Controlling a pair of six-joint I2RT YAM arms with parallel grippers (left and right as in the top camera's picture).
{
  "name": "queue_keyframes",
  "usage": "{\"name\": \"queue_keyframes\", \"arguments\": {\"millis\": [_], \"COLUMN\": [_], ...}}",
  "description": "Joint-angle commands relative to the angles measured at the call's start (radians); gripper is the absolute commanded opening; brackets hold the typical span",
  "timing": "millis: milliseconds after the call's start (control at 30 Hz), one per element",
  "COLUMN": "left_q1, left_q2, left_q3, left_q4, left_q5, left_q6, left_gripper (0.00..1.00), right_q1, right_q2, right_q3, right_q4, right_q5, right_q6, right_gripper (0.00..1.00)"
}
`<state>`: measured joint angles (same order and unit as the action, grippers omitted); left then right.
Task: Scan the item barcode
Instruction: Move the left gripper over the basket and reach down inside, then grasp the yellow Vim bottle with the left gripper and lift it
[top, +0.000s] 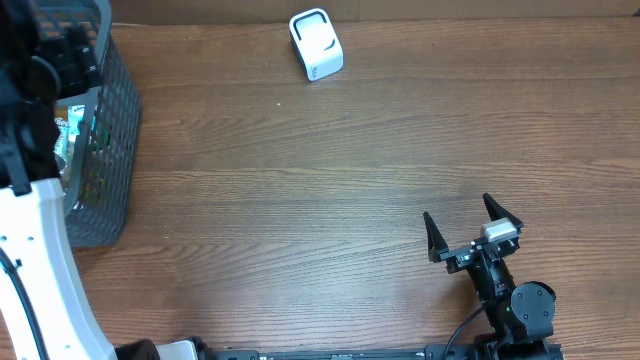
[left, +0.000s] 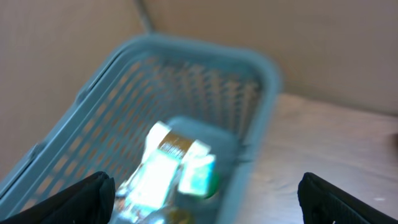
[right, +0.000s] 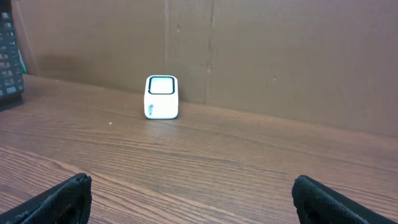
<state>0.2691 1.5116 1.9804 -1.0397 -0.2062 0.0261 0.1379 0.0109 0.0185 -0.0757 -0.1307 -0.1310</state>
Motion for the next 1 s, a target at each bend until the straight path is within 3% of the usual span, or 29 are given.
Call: {"name": "queue_keyframes", "arguments": {"millis": [0,200,967], "left_q1": [0.095,0.216,0.281], "left_q2": [0.071,0.191,0.537], "left_q3": [0.019,0.019,0.018], "left_q4": [-0.035,-0.132,-0.335], "left_q5": [0.058,0.177,0.098], "left_q6": [-0.001,-0.043,-0.083], "left_gripper": [0.92,0.93,0.89], "right_q1": [-0.003,-0.003,-0.003], "right_q2": [-0.008,-0.008,-0.008], "right_q3": [-0.011,-0.011,-0.011], "right_q4": [0.003,0.003,0.003], "right_q5": [-0.002,-0.002,-0.002], "right_q6": [-0.001,-0.001,-0.001], "right_gripper": [1.00,1.00,1.00]}}
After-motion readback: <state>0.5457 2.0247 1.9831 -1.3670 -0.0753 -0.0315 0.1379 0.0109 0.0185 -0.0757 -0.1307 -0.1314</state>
